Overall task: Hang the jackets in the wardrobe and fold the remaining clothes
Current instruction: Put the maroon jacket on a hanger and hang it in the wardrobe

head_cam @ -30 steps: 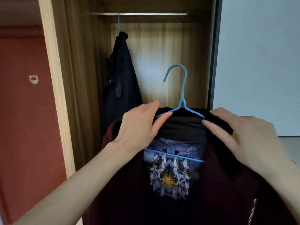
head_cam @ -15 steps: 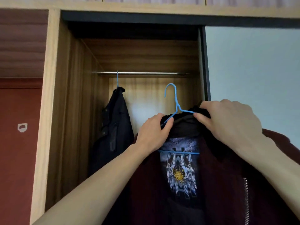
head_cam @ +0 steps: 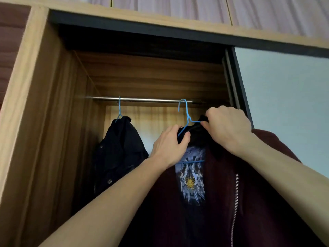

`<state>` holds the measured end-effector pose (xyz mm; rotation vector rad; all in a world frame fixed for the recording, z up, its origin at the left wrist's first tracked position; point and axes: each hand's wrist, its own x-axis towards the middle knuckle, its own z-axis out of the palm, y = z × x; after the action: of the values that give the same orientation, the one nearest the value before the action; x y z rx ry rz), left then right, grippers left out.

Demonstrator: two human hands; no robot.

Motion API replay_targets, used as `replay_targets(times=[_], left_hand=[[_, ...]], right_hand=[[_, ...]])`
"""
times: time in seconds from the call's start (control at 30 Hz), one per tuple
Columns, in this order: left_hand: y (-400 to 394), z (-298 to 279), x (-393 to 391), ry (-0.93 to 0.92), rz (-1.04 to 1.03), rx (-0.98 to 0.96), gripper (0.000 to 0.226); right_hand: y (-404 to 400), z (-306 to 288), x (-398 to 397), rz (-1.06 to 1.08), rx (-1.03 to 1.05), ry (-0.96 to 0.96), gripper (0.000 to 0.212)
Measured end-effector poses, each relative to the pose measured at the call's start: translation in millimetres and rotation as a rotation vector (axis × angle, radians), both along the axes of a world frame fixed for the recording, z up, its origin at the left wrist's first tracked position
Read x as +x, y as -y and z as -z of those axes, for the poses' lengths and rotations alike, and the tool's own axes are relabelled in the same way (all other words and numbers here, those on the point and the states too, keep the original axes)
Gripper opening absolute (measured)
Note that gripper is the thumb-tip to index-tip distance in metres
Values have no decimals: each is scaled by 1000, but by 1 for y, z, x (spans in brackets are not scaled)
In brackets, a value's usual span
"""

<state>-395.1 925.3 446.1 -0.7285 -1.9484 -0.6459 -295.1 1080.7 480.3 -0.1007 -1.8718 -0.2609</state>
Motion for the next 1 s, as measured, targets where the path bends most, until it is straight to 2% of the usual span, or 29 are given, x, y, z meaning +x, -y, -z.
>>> replay_targets(times=[0.3,0.47,0.7,1.0], left_hand=[[17,-54,-52,-124,-10,0,52],[31,-71,-79,-120,-131,-24,51],[20,-95,-109,-118,-416,-72,49],[28,-99,-137,-120,-450,-82,44]], right_hand=[[27,-50,-81,99,-49,-45,14],[31,-74,-119,45,-72,-74,14],[47,-104,-156,-7,-26,-74,15],[61,-111,-197,13,-4,-14,22]])
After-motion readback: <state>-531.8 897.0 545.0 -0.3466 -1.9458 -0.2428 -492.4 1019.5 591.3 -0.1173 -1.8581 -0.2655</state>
